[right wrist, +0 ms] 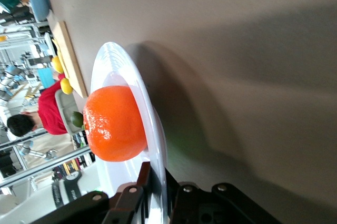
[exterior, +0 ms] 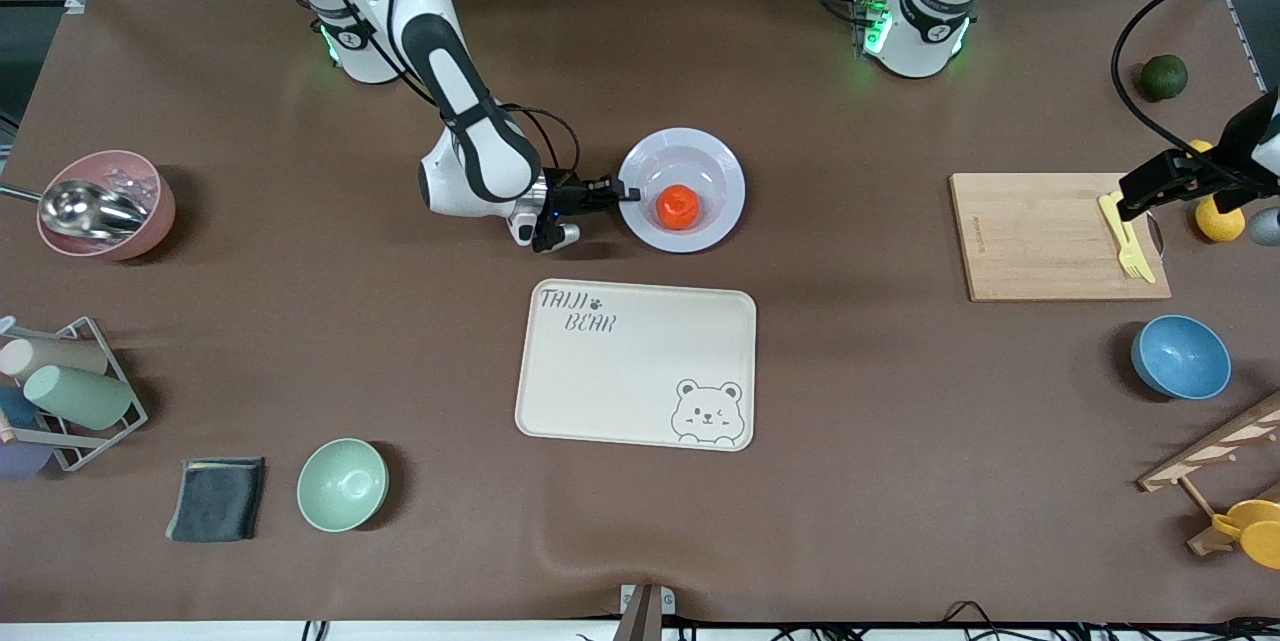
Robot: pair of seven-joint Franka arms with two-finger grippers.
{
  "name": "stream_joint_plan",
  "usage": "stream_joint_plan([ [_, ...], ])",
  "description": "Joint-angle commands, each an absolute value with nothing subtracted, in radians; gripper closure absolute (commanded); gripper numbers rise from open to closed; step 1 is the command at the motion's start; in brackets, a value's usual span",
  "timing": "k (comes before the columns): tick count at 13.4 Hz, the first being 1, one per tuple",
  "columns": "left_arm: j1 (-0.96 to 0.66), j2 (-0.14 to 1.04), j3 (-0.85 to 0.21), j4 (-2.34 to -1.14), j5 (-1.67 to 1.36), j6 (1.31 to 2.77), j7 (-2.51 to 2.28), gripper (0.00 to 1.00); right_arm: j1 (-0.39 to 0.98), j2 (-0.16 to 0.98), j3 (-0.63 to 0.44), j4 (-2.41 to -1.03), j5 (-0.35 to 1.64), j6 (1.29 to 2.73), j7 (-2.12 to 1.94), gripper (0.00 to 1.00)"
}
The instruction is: Place orange and plate with both arms
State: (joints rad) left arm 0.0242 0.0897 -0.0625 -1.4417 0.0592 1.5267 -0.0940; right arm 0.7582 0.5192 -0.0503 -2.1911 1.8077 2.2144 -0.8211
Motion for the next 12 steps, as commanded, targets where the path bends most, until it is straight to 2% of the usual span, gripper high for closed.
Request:
stream_joint_plan([
  [1, 0.014, 0.069, -0.049, -1.453, 0.037, 1.514, -0.069, 0.00, 0.770, 0.447, -0.057, -2.214, 1.861, 2.212, -0.839, 1.00],
  [5, 0.014, 0.072, -0.049, -1.450, 0.037, 1.514, -0.074, 0.00, 0.735, 0.400, -0.058, -2.224, 1.862, 2.174, -0.842, 1.00],
  [12, 0.014, 0.064, -0.052, -1.447, 0.037, 1.506, -0.075, 0.00, 0.612, 0.411, -0.060, -2.177, 1.865, 2.184, -0.848, 1.00],
])
